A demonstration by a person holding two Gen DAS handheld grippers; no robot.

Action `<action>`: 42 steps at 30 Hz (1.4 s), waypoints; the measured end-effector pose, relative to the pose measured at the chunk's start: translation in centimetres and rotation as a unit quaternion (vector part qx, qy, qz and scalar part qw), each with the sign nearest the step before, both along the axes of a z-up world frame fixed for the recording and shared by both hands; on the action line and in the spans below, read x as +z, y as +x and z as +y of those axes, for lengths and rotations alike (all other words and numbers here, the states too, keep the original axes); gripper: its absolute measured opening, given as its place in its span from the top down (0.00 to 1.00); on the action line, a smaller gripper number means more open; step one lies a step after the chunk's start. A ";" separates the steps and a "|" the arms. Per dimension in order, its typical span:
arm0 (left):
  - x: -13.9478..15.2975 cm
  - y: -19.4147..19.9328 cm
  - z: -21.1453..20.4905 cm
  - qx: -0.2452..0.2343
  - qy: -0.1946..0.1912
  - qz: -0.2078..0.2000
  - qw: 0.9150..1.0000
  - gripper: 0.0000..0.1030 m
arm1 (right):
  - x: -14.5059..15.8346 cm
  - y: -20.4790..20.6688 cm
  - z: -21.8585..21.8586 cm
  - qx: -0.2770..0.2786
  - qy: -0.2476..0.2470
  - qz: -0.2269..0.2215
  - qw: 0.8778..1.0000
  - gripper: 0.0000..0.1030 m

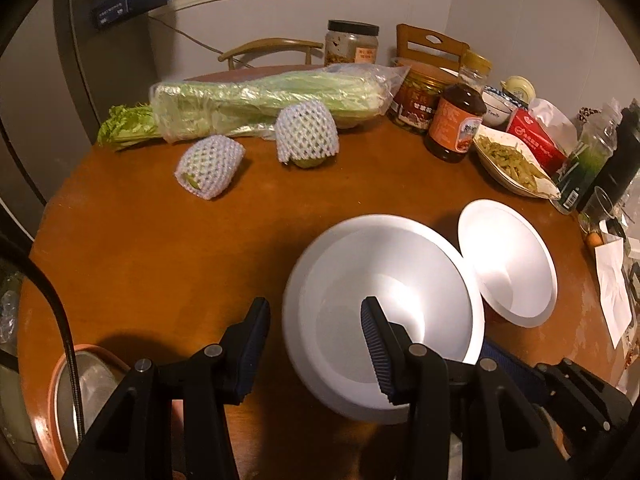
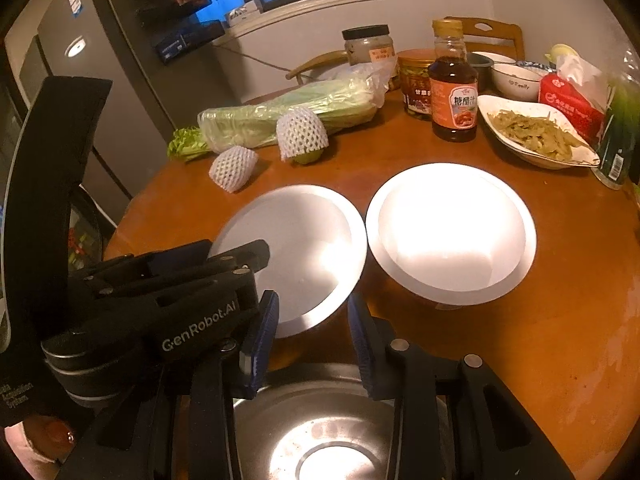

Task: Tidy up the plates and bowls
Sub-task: 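Grasp the white plate atop a red cup with the right gripper, then lift the white plate with the right gripper and carry it over the steel bowl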

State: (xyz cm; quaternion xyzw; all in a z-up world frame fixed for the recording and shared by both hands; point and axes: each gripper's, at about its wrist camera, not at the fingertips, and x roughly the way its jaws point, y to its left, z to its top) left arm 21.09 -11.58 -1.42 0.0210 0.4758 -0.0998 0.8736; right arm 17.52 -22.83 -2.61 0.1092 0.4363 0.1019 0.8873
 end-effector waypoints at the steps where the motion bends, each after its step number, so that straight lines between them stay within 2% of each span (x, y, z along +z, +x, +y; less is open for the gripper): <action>1: -0.1 0.0 -0.1 -0.004 -0.003 0.002 1.000 0.55 | -0.2 0.1 0.1 0.003 0.003 0.004 1.000 0.66; 10: 0.4 -0.5 0.5 -0.001 -0.018 -0.003 1.000 0.59 | 0.1 -0.3 0.8 0.017 -0.007 -0.010 1.000 0.68; 24: 4.8 -3.7 1.4 -0.001 -0.023 -0.054 0.998 0.59 | 3.7 -2.4 1.6 0.031 -0.014 -0.059 0.998 0.68; 42: 7.0 -9.4 -0.5 -0.024 -0.021 -0.085 0.996 0.59 | 6.0 -8.3 0.1 0.018 -0.018 -0.093 0.995 0.68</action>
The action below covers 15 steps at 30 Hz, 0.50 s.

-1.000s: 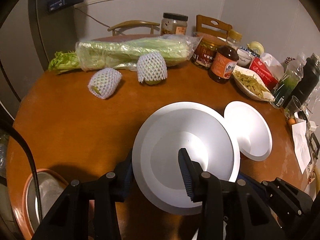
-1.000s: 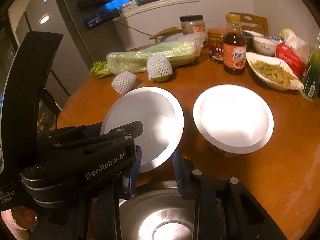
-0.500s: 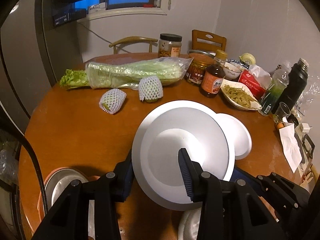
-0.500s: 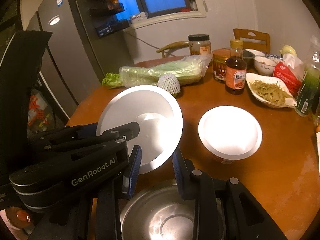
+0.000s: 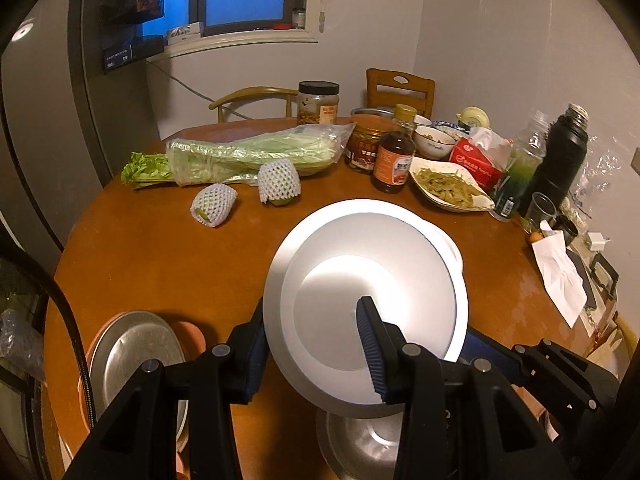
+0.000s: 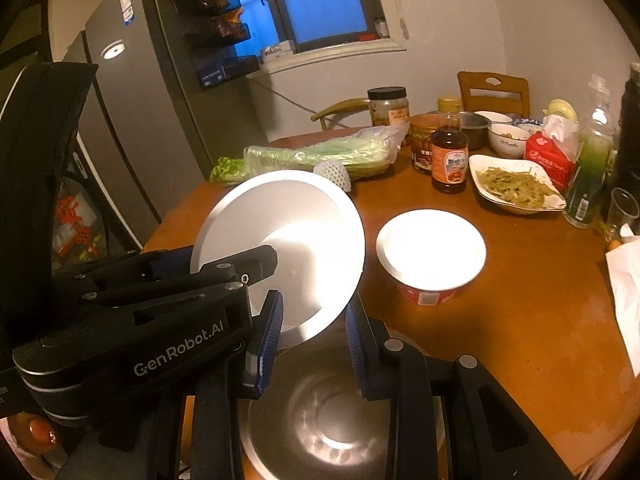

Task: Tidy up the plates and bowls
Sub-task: 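Lift the white plate with the right gripper and carry it over the steel bowl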

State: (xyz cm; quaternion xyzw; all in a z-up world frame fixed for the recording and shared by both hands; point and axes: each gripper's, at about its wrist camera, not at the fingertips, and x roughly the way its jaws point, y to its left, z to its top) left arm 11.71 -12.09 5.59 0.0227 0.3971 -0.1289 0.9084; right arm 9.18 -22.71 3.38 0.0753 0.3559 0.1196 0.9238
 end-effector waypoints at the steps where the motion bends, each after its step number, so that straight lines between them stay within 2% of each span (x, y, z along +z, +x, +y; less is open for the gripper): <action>1: 0.0 -0.3 -0.1 -0.001 0.000 0.000 1.000 0.59 | 0.1 -0.4 -0.1 -0.001 -0.001 -0.001 1.000 0.68; 6: -0.2 -1.9 -1.0 -0.011 0.001 -0.003 1.000 0.59 | 0.2 -2.1 -0.8 -0.008 -0.006 -0.008 1.000 0.68; 15: -1.9 -4.6 -2.5 -0.030 0.006 0.011 0.999 0.59 | -1.4 -5.2 -2.1 -0.018 -0.003 0.005 1.000 0.68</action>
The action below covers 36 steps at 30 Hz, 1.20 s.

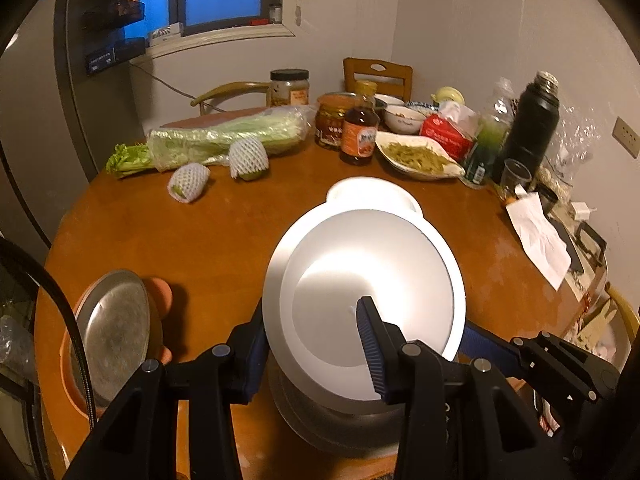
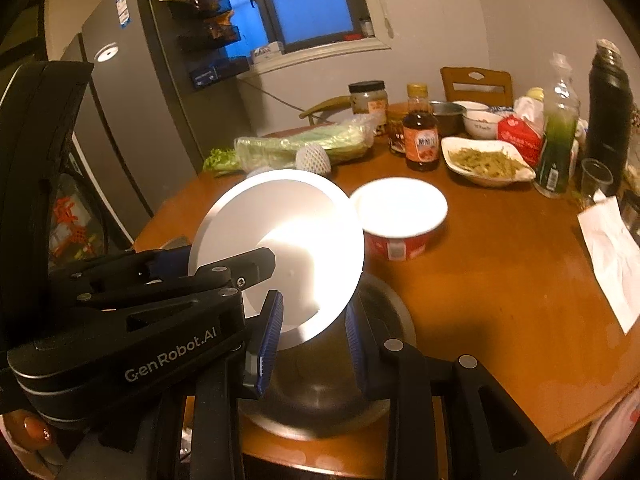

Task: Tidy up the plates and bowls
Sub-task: 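Lift the white plate with the right gripper and carry it over the steel bowl, then lower the white plate into the steel bowl and open the right gripper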

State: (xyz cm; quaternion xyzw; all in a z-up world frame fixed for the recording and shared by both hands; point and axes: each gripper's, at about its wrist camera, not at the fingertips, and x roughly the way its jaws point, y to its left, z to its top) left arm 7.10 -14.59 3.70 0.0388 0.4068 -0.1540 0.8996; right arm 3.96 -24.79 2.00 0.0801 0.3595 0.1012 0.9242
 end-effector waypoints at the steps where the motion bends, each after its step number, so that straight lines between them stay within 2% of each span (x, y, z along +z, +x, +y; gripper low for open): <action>1: -0.2 -0.2 -0.1 -0.001 0.000 0.003 1.000 0.59 | -0.2 -0.3 -0.1 0.000 0.000 0.002 1.000 0.68; 17: -3.7 -1.2 -1.0 -0.007 0.021 0.040 0.999 0.59 | -3.5 -2.2 -0.6 -0.004 -0.020 0.051 0.999 0.68; 26: -4.1 -0.6 -0.7 0.000 0.023 0.042 0.999 0.59 | -3.9 -1.6 -0.1 -0.005 -0.045 0.050 0.998 0.68; 36: -3.1 -0.5 -0.2 -0.002 0.012 0.029 0.999 0.59 | -3.3 -0.9 -1.1 -0.022 -0.031 0.052 0.998 0.64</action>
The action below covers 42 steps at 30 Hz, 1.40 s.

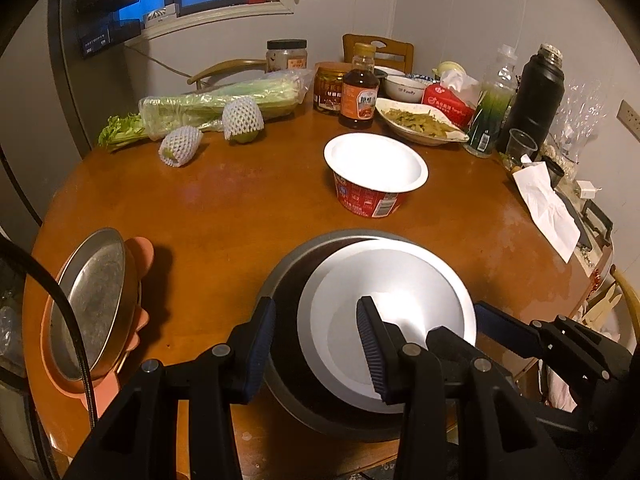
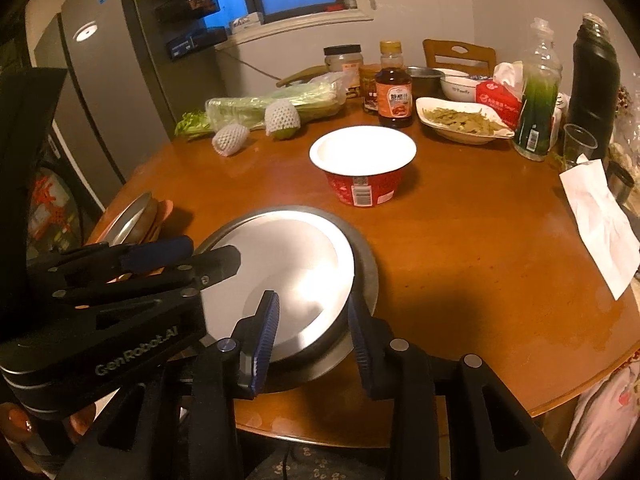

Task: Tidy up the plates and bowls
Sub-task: 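Lower the white plate into the steel bowl and open the right gripper, then move the right gripper to the white plate on the other red cup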

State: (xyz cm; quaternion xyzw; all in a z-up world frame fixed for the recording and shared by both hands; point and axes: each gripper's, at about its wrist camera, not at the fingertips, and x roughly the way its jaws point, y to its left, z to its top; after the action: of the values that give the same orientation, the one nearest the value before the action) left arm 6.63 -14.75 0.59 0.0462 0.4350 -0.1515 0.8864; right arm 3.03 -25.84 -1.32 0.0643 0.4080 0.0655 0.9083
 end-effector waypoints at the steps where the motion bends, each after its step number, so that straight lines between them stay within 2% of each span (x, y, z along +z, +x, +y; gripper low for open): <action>1: 0.1 0.0 0.0 0.000 -0.001 -0.001 1.000 0.59 | 0.1 0.0 -0.1 -0.002 0.000 -0.001 1.000 0.64; 13: 1.2 0.3 0.1 0.001 0.000 -0.013 1.000 0.59 | 0.8 0.9 -1.0 -0.018 -0.007 -0.012 1.000 0.62; 20: 2.1 0.9 -0.1 -0.002 -0.005 -0.020 1.000 0.58 | 1.8 1.8 -1.8 -0.025 -0.009 -0.021 0.999 0.57; 42: 2.6 5.5 -1.8 -0.001 -0.001 -0.021 1.000 0.55 | 2.5 6.1 -4.4 -0.051 -0.006 -0.027 0.998 0.51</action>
State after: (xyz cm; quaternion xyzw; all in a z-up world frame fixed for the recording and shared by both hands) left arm 12.15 -16.59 3.19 0.0486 0.4160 -0.1521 0.8952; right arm 9.12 -30.26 1.20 0.0781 0.3800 0.0181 0.9215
